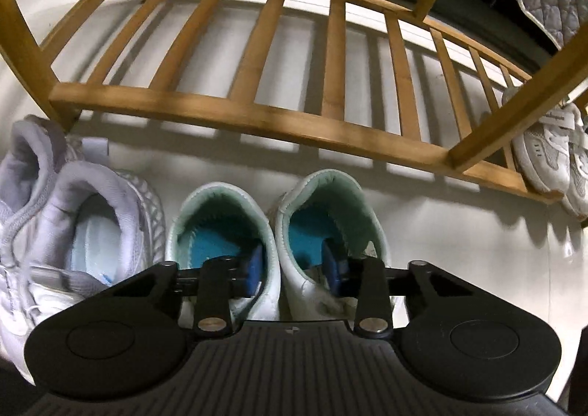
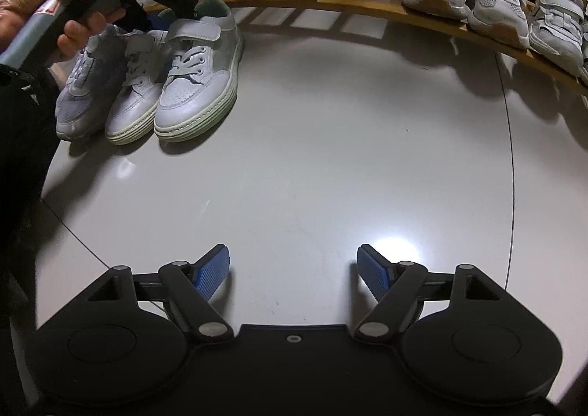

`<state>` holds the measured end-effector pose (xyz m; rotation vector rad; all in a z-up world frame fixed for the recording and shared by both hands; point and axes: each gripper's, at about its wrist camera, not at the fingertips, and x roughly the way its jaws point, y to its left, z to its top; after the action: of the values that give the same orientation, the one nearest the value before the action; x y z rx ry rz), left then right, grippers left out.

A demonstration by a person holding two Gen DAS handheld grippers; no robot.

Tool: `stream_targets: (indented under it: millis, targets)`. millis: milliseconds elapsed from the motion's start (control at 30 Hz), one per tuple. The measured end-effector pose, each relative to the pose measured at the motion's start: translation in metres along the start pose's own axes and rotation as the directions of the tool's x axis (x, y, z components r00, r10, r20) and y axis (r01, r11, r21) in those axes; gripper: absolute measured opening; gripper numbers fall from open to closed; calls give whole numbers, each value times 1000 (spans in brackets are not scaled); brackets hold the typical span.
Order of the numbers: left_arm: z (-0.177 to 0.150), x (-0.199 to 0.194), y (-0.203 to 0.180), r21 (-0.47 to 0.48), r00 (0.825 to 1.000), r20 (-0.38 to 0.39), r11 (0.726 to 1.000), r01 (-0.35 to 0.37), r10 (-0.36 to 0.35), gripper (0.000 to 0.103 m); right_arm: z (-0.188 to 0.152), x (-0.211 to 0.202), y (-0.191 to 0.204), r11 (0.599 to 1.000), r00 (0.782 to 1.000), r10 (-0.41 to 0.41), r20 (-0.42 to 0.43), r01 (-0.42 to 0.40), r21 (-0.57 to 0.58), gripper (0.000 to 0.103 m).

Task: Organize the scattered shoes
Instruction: 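Grip the green-lined pair at the heels and lift it onto the shelf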

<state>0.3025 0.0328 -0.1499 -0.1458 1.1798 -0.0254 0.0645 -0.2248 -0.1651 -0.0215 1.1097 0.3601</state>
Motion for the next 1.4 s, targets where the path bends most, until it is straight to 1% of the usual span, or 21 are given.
stream_targets:
  millis: [67, 133, 233, 367, 467, 600, 767, 933, 1033, 1167, 1400]
  targets:
    - [-1, 0, 0, 3, 1000, 10, 1000, -11, 11, 22, 0, 1, 0, 1000, 1000, -1, -5, 1, 2, 79]
    - [-4, -3, 3, -3, 999, 30, 1000, -19, 20, 17, -1, 1, 1, 1000, 1000, -2, -8, 2, 2, 79]
    - [-8, -11, 4, -20, 999, 52, 1000, -2, 3, 15, -1, 0, 0, 1000, 1000, 1, -4, -1, 6, 80]
    - [-15, -26, -3, -17, 995, 96, 1000, 20, -19, 13, 0, 1, -1, 1000, 1000, 0, -2, 0, 15, 80]
    - [-13, -39, -12, -4, 988, 149, 999, 33, -32, 13, 0, 2, -1, 1000, 1000, 1, -3, -1, 16, 80]
    - [-3, -55, -25, 23, 976, 214, 999, 40, -44, 13, 1, 3, 1, 1000, 1000, 2, -6, -2, 13, 80]
    - [12, -67, -37, 38, 954, 296, 998, 49, -58, 13, 1, 4, 2, 1000, 1000, 3, -10, -3, 18, 80]
    - [32, -75, -51, 102, 918, 395, 995, -10, -31, 13, 1, 4, 1, 1000, 1000, 3, -11, -3, 24, 80]
    - [41, -77, -57, 125, 906, 422, 992, -32, -24, 13, 1, 5, 0, 1000, 1000, 4, -12, -3, 28, 80]
    - [45, -76, -59, 140, 898, 438, 990, -24, -41, 13, 1, 6, -1, 999, 1000, 6, -14, -5, 32, 80]
    - [53, -53, -65, 116, 888, 459, 993, -27, -30, 12, 1, 7, -3, 999, 1000, 1, -15, 0, 43, 80]
